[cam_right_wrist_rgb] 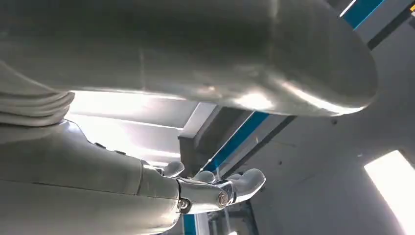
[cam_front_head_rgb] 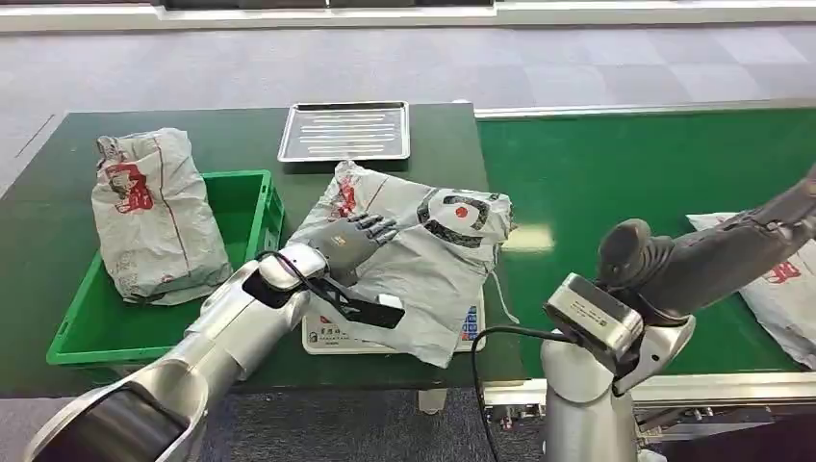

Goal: Moved the parcel from conveyor to table for the left to box.

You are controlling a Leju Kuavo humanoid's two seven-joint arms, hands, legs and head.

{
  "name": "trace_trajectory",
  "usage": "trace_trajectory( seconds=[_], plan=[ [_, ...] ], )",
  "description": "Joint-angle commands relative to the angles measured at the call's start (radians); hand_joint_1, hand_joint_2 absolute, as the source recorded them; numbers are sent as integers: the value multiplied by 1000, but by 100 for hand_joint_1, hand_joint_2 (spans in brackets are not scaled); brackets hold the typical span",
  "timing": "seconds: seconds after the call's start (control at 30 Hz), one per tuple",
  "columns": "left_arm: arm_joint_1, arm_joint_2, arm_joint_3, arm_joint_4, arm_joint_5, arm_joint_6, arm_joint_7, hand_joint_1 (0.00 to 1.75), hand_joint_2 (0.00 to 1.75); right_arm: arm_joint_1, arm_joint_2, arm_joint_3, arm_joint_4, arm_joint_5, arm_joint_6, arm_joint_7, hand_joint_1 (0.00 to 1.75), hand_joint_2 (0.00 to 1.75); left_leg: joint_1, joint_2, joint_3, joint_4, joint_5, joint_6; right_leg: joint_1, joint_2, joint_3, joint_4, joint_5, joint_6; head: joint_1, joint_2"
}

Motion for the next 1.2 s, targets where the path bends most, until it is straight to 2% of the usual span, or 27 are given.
trace_trajectory(
  seconds=[0.03, 0.4, 0.67, 0.83, 0.87, 0.93, 1.0, 1.03, 1.07, 1.1, 1.2],
  plan=[
    [0, 2, -44, 70, 59, 43, -18, 175, 175, 31, 27, -53, -9, 22, 0, 8, 0, 0, 0, 1, 2, -4, 1, 1, 0, -2, 3, -4, 1, 0, 0, 0],
    [-13, 8, -27, 59, 85, 64, -26, 175, 175, 37, 27, -55, -14, 25, 0, 11, 0, 0, 0, 1, 0, -1, 1, 1, 0, -1, -1, -2, 1, 0, 0, 0],
    [-96, 37, 128, -92, 243, 293, 3, 175, 175, 72, 27, -88, -57, 45, 0, 29, 0, 0, 1, -1, -6, 2, 1, 1, 1, -2, -6, 0, 1, 0, 0, 0],
    [-47, 96, 327, -445, 274, 543, 179, 175, 175, 108, 27, -102, -104, 66, 0, 55, 0, 0, 1, 1, -6, 0, 1, 1, 1, -1, -6, -1, 1, 0, 0, 0],
    [-27, 112, 427, -557, 239, 696, 286, 175, 175, 110, 27, -96, -103, 62, 0, 61, 0, 0, 1, 2, -6, 1, 1, 1, 1, 0, -6, 0, 1, 0, 0, 0],
    [-16, 176, 497, -661, 198, 654, 337, 175, 175, 96, 27, -88, -89, 66, 0, 69, 0, 0, 1, 3, -5, 0, 1, 0, 1, 2, -7, 0, 1, 0, 0, 0],
    [9, 206, 548, -700, 132, 625, 383, 175, 175, 86, 27, -80, -78, 70, 0, 74, 0, 0, 1, 7, -5, 0, 0, 0, 1, 6, -8, 0, 2, -1, 0, 0],
    [12, 196, 558, -702, 114, 624, 398, 175, 175, 83, 27, -80, -73, 71, 0, 75, 0, 0, 1, 13, -3, -1, -1, 0, 1, 11, -8, -1, 2, -1, 0, 0],
    [21, 193, 575, -694, 91, 625, 412, 175, 175, 80, 27, -80, -70, 73, 0, 78, 0, 0, 1, 7, -3, -1, 1, 0, 1, 6, -6, -1, 1, 0, 0, 0],
    [24, 198, 580, -689, 75, 627, 417, 175, 175, 79, 27, -79, -69, 72, 0, 78, 0, 0, 1, 10, -1, -3, 1, 0, 1, 8, -5, -2, 2, -1, 0, 0],
    [30, 194, 610, -663, 24, 643, 448, 175, 175, 81, 27, -80, -66, 71, 0, 76, 0, 0, 1, 6, -1, -3, 1, 0, 1, 5, -4, -2, 1, -1, 0, 0]
  ],
)
